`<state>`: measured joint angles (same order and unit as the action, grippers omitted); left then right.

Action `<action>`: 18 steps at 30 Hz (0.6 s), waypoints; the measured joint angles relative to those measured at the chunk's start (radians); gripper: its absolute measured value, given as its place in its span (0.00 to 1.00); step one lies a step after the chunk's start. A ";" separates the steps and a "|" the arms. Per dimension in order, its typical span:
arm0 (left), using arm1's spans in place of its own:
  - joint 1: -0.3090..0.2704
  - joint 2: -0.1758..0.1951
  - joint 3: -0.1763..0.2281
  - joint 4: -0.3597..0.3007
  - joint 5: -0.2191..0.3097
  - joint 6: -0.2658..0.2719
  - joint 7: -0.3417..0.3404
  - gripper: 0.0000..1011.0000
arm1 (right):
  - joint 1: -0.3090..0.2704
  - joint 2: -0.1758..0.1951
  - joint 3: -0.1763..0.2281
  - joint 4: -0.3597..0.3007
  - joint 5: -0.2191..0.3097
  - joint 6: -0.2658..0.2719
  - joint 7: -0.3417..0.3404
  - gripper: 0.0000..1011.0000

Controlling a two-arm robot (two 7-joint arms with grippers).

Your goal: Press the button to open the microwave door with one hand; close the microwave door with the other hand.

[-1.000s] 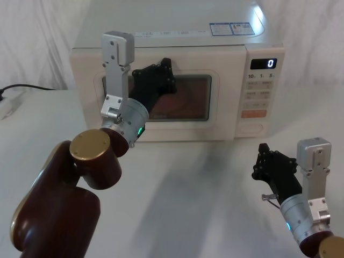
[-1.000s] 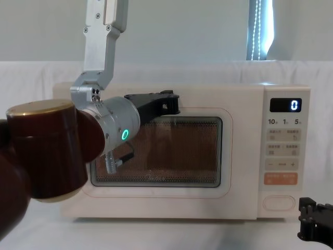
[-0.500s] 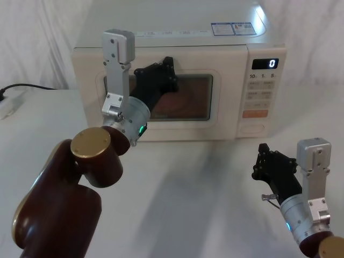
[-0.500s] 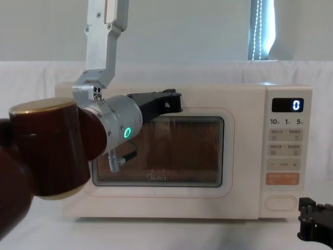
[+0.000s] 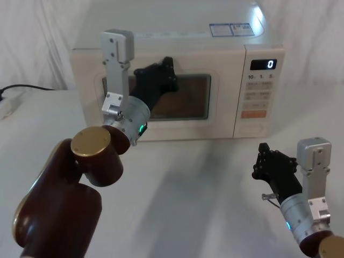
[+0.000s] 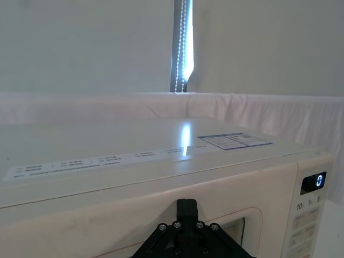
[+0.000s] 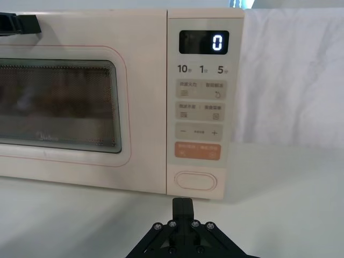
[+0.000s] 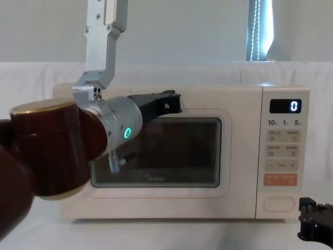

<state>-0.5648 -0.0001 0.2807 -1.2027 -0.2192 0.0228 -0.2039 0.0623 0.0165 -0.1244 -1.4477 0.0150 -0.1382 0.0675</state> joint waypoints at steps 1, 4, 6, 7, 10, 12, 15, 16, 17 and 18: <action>0.000 0.000 0.000 0.001 0.000 0.000 0.000 0.00 | 0.000 0.000 0.000 0.000 0.000 0.000 0.000 0.00; 0.000 0.001 0.000 0.002 0.000 0.000 0.001 0.00 | 0.000 0.000 0.000 0.000 0.000 0.000 0.000 0.00; 0.000 0.002 0.000 0.002 0.000 0.000 0.001 0.00 | 0.000 0.000 0.000 0.000 0.000 0.000 0.000 0.00; 0.000 0.002 0.000 0.002 0.000 0.000 0.001 0.00 | 0.000 0.000 0.000 0.000 0.000 0.000 0.000 0.00; 0.009 0.007 0.002 -0.008 -0.005 0.002 -0.007 0.00 | 0.000 0.000 0.000 0.000 0.000 0.000 0.000 0.00; 0.016 0.010 0.004 -0.018 -0.008 0.004 -0.012 0.00 | 0.000 0.000 0.000 0.000 0.000 0.000 0.000 0.00; 0.035 0.016 0.009 -0.048 -0.013 0.008 -0.020 0.00 | 0.000 0.000 0.000 0.000 0.000 0.000 0.000 0.00; 0.041 0.018 0.009 -0.057 -0.014 0.009 -0.020 0.00 | 0.000 0.000 0.000 0.000 0.000 0.000 0.000 0.00; 0.053 0.022 0.011 -0.073 -0.015 0.009 -0.019 0.00 | 0.000 0.000 0.000 0.000 0.000 0.000 0.000 0.00; 0.060 0.024 0.011 -0.085 -0.014 0.009 -0.016 0.00 | 0.000 0.000 0.000 0.000 0.000 0.000 0.000 0.00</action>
<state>-0.5044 0.0242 0.2920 -1.2882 -0.2333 0.0318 -0.2199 0.0623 0.0164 -0.1247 -1.4477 0.0150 -0.1382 0.0675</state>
